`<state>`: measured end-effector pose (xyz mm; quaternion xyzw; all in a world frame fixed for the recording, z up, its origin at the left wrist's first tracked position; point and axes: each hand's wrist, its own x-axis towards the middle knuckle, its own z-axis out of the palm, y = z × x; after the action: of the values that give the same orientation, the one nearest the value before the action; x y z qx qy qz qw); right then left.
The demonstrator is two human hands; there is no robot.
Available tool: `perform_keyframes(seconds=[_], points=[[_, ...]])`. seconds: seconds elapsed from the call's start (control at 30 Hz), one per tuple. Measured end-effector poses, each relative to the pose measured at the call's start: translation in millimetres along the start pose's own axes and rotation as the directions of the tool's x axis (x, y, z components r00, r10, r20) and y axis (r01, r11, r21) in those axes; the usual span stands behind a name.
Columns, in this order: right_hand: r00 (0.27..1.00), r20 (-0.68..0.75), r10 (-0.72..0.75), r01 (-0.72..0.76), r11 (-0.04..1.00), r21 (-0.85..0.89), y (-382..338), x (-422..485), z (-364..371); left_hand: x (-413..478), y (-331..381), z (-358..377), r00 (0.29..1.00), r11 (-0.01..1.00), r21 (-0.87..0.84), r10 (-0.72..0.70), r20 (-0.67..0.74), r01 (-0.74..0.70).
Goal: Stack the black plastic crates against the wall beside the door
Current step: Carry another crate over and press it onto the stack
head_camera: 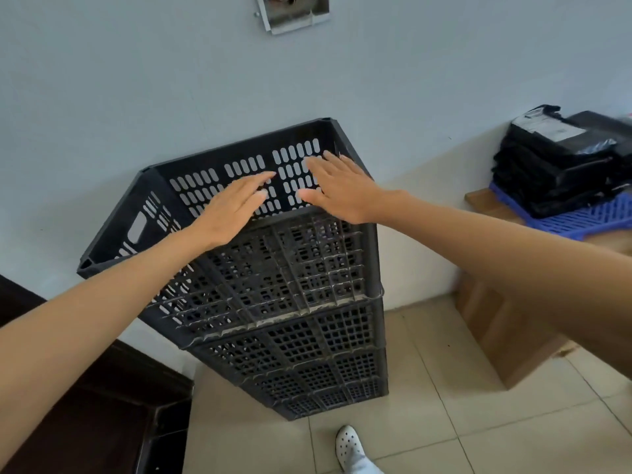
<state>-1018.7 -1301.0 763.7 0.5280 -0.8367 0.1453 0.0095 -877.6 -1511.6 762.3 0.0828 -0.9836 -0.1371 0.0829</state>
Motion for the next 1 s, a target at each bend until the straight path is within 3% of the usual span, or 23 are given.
perform_keyframes(seconds=[0.1, 0.2, 0.37, 0.53, 0.77, 0.9, 1.0], points=[[0.963, -0.006, 0.268, -0.268, 0.963, 0.028, 14, 7, -1, 57, 32, 15, 0.999, 0.996, -0.074, 0.048, -0.01, -0.048], [0.939, 0.08, 0.335, -0.333, 0.942, -0.044, 23, 14, 9, 122, 47, 24, 0.981, 0.983, -0.061, 0.176, 0.085, -0.171], [0.948, 0.142, 0.286, -0.278, 0.958, -0.072, 30, 24, 7, 208, 40, 38, 0.935, 0.96, 0.112, 0.215, 0.283, -0.255], [0.951, 0.089, 0.296, -0.29, 0.954, -0.071, 29, 18, 14, 226, 23, 60, 0.905, 0.933, 0.036, 0.339, 0.257, -0.359], [0.962, 0.145, 0.231, -0.221, 0.972, -0.083, 36, 32, 4, 239, 17, 49, 0.862, 0.883, 0.188, 0.34, 0.376, -0.43], [0.987, -0.021, 0.157, -0.158, 0.987, -0.026, 51, 83, -9, 229, -19, 37, 0.894, 0.906, 0.056, 0.401, 0.2, -0.419], [0.999, -0.031, -0.007, 0.004, 0.996, -0.094, 67, 132, -9, 211, -79, 15, 0.922, 0.916, 0.138, 0.355, 0.155, -0.376]])
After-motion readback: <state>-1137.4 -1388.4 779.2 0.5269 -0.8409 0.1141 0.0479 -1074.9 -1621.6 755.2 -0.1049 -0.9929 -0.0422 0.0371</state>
